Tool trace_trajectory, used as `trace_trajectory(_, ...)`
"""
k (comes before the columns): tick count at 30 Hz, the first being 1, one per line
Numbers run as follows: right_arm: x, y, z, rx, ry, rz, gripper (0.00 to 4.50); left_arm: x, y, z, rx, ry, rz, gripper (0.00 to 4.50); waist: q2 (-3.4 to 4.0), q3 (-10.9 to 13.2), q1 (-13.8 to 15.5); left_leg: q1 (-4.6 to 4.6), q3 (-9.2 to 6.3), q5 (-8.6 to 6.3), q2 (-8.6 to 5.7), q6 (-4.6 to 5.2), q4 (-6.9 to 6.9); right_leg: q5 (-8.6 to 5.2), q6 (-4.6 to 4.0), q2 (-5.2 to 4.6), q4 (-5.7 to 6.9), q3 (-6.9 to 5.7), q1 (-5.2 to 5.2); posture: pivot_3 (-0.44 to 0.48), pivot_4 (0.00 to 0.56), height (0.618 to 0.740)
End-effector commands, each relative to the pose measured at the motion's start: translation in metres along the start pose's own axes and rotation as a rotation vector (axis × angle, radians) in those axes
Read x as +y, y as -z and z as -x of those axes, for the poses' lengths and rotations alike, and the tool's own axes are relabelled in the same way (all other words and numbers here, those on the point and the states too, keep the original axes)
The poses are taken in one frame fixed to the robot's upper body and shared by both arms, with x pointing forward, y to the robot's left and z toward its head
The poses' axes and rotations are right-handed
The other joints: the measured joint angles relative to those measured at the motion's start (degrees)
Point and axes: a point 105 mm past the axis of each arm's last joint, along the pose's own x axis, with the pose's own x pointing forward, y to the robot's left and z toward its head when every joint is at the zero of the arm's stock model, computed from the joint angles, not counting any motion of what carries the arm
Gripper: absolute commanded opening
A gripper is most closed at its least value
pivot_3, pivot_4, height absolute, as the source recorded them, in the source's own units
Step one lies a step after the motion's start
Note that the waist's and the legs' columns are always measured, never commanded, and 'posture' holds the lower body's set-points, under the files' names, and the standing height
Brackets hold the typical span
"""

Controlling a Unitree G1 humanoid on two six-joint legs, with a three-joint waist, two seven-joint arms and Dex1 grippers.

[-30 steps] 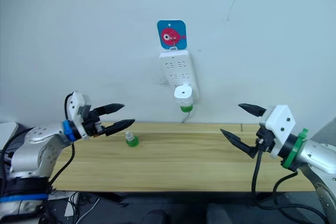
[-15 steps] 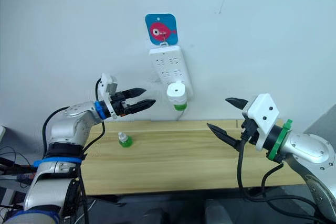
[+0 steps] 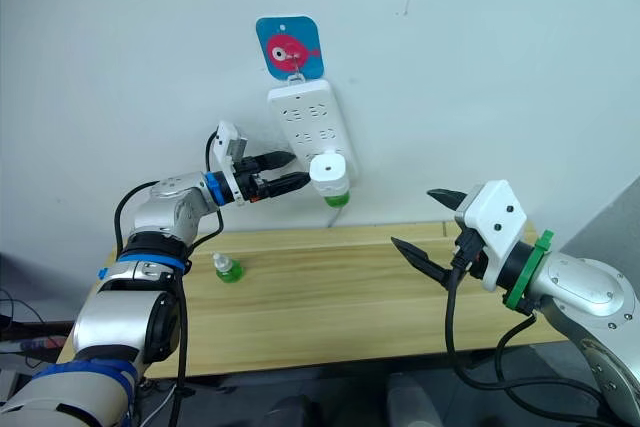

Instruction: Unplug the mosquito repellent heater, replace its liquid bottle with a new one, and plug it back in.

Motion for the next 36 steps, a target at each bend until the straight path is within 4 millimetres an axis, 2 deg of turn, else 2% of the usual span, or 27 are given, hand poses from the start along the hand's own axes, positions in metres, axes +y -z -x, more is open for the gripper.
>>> trace_trajectory(1,0.003,-0.013,0.002,-0.036,-0.002,0.043,4.47,-0.003,-0.015,-0.010,-0.026,0.032,-0.054,4.50,-0.01,0.03,0.02,-0.03,-0.04,0.00,-0.01,0.00,0.04,0.00,0.01,-0.01,0.00,-0.01,0.00,-0.221,0.142,0.740)
trace_trajectory(5,0.004,-0.013,0.003,-0.036,-0.004,0.038,4.47,-0.007,-0.018,-0.015,-0.021,0.067,-0.072,4.50,-0.03,0.07,-0.04,-0.04,0.00,0.00,-0.04,0.00,0.07,0.03,0.06,-0.02,-0.01,-0.01,0.00,-0.226,0.143,0.740)
trace_trajectory(8,0.005,-0.013,0.005,-0.037,-0.008,0.034,4.47,-0.007,-0.027,-0.018,-0.032,0.081,-0.095,4.50,-0.03,0.18,-0.16,-0.06,0.00,0.00,-0.04,0.00,0.07,0.03,0.07,-0.02,-0.02,-0.02,0.00,-0.230,0.145,0.740)
trace_trajectory(16,0.007,-0.013,0.005,-0.042,-0.014,0.024,4.47,-0.006,-0.039,-0.016,-0.051,0.095,-0.117,4.50,-0.05,0.40,-0.20,-0.13,-0.03,0.00,-0.05,0.00,0.08,0.04,0.08,-0.02,-0.02,-0.03,-0.06,-0.229,0.146,0.740)
trace_trajectory(19,0.006,-0.013,0.004,-0.048,-0.016,0.023,4.50,-0.008,-0.039,-0.016,-0.051,0.111,-0.116,3.91,-0.05,0.43,-0.25,-0.13,-0.02,0.00,-0.04,0.00,0.08,0.04,0.08,-0.02,-0.02,-0.03,-0.06,-0.225,0.144,0.740)
trace_trajectory(21,0.005,-0.015,0.003,-0.056,-0.015,0.018,4.50,-0.010,-0.037,-0.018,-0.049,0.125,-0.126,3.35,-0.05,0.43,-0.31,-0.13,-0.02,0.00,-0.04,0.00,0.07,0.04,0.08,-0.02,-0.01,-0.03,-0.07,-0.223,0.142,0.740)
trace_trajectory(27,0.005,-0.017,-0.001,-0.072,-0.007,-0.009,4.50,-0.012,-0.035,-0.019,-0.047,0.136,-0.134,1.37,-0.05,0.43,-0.32,-0.15,-0.05,0.00,-0.04,0.00,0.07,0.04,0.09,-0.02,-0.01,-0.03,-0.08,-0.216,0.140,0.740)
trace_trajectory(32,-0.003,-0.015,-0.016,-0.046,0.065,-0.046,4.50,-0.013,-0.035,-0.017,-0.045,0.141,-0.136,1.31,-0.04,0.44,-0.39,-0.15,-0.02,0.00,-0.04,0.00,0.11,0.05,0.10,-0.04,0.04,0.00,-0.10,-0.215,0.138,0.740)
trace_trajectory(36,-0.011,-0.014,-0.037,-0.006,0.159,-0.074,4.50,-0.011,-0.037,-0.013,-0.043,0.130,-0.128,1.31,-0.03,0.44,-0.65,-0.18,-0.06,0.01,-0.05,-0.01,0.11,0.06,0.09,-0.05,0.10,0.03,-0.15,-0.217,0.137,0.740)
